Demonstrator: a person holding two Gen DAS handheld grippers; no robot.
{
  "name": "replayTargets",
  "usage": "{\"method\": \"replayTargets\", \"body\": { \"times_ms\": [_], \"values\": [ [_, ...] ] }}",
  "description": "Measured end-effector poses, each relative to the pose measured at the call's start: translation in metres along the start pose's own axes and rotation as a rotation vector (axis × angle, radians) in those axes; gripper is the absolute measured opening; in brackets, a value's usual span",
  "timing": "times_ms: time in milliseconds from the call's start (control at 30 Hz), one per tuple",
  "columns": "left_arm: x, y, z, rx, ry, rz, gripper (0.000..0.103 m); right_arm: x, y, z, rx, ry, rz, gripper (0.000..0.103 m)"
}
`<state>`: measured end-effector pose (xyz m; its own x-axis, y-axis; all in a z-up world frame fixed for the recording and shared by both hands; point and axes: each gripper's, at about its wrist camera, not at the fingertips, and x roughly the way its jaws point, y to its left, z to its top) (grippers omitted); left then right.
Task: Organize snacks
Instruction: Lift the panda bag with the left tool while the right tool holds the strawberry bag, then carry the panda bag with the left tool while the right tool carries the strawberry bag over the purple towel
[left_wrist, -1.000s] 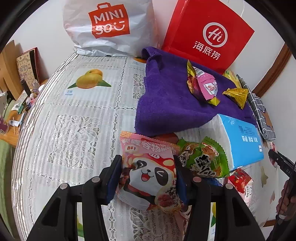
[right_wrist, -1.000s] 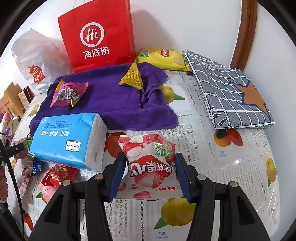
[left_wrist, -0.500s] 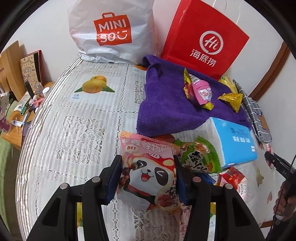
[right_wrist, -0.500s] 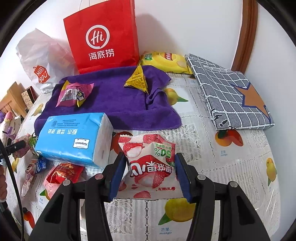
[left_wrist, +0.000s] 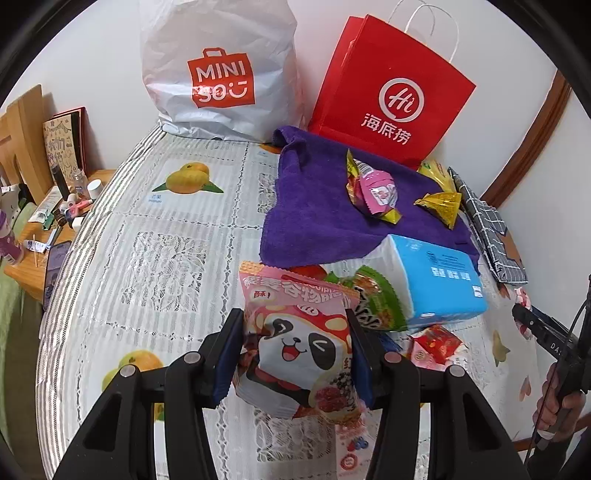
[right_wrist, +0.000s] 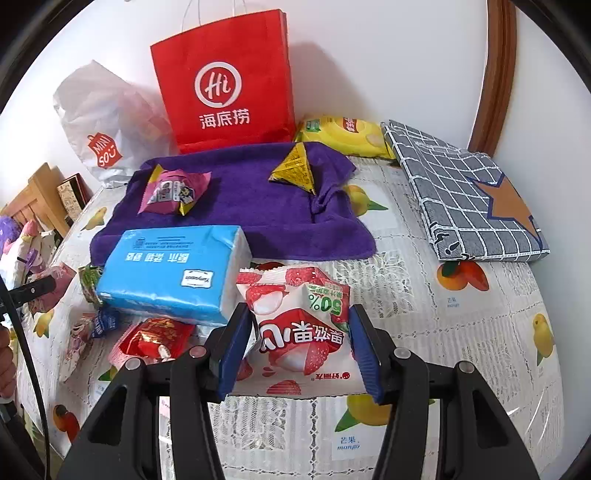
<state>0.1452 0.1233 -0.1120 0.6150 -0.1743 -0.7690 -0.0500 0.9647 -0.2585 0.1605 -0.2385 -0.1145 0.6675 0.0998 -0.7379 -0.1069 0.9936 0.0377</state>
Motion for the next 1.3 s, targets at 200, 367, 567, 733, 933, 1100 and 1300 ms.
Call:
{"method": "replayTargets", "body": {
  "times_ms": [200,367,567,733,933,1100,1300],
  "values": [
    [-0.014,-0.007,-0.005,0.007,-0.018,0.000,0.050,-0.009,0.006,-0.001,-0.014,-0.021,0.017,0.053],
    [-0.024,-0.017,-0.007,0.022,-0.030,0.002,0.050,-0.017,0.010,-0.002,-0.015,-0.035,0.039,0.053],
    [-0.036,-0.032,-0.008,0.036,-0.047,-0.019,0.050,-0.026,0.020,-0.004,-0.034,-0.049,0.056,0.053],
    [-0.042,-0.048,-0.010,0.060,-0.058,-0.030,0.050,-0.034,0.024,-0.003,-0.036,-0.064,0.058,0.053],
    [-0.047,-0.067,-0.012,0.086,-0.068,-0.049,0.050,-0.042,0.023,0.000,-0.022,-0.077,0.049,0.053],
    [-0.050,-0.084,-0.011,0.110,-0.074,-0.066,0.050,-0.049,0.023,0.003,-0.004,-0.088,0.046,0.053],
    [-0.052,-0.102,-0.010,0.139,-0.079,-0.085,0.050,-0.058,0.024,0.009,-0.003,-0.103,0.046,0.053]
  ]
}}
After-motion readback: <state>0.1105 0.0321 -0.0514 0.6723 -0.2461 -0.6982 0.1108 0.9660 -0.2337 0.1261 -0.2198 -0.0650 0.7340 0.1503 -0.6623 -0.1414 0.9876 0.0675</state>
